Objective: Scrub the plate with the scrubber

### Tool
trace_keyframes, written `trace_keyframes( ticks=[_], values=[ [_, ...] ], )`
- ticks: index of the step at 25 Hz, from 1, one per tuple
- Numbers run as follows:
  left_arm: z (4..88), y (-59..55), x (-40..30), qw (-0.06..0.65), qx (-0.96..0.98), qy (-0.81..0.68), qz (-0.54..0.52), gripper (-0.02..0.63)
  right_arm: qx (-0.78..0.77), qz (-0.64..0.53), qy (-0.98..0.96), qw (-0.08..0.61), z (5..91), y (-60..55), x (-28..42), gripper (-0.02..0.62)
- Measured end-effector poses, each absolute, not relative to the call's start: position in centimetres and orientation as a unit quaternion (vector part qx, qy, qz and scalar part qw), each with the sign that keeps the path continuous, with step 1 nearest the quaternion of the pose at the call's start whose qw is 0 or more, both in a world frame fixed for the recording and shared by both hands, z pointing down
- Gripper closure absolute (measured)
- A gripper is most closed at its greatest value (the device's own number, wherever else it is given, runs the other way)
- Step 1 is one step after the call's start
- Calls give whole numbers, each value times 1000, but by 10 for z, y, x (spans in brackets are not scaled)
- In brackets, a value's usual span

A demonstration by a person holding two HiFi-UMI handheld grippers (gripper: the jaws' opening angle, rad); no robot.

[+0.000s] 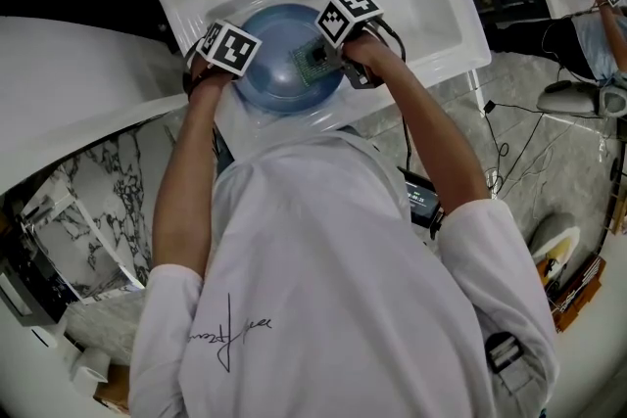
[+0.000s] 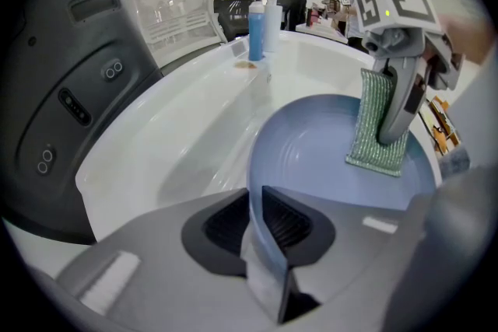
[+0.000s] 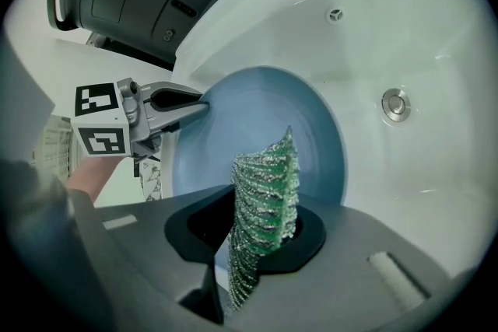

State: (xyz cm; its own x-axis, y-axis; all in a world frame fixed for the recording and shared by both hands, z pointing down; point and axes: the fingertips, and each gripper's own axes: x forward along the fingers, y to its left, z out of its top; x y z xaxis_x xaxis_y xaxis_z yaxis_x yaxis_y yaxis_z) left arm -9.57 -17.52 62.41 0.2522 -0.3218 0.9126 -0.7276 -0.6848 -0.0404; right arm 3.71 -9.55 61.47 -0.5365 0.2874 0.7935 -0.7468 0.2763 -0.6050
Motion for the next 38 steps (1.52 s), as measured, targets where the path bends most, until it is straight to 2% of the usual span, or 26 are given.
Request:
trace_keyframes(
  ticks=[9, 14, 21, 30, 38],
  values=[
    [621, -180, -102, 189, 759, -356, 512, 497, 185, 512, -668, 507, 614, -105, 56, 526],
    [625, -173, -94, 210, 767, -337, 504, 497, 197, 467, -674, 537, 612, -115, 70, 526],
    [625, -172, -93, 208, 769, -334, 503, 497, 197, 425, -703, 535, 604, -122, 78, 526],
    [620, -174, -98, 151, 769, -394, 480, 488, 264, 388, -750, 467, 583, -136, 81, 526],
    [598, -179, -112, 184, 790, -446, 380, 488, 314, 368, -806, 342, 558, -146, 67, 528]
  ],
)
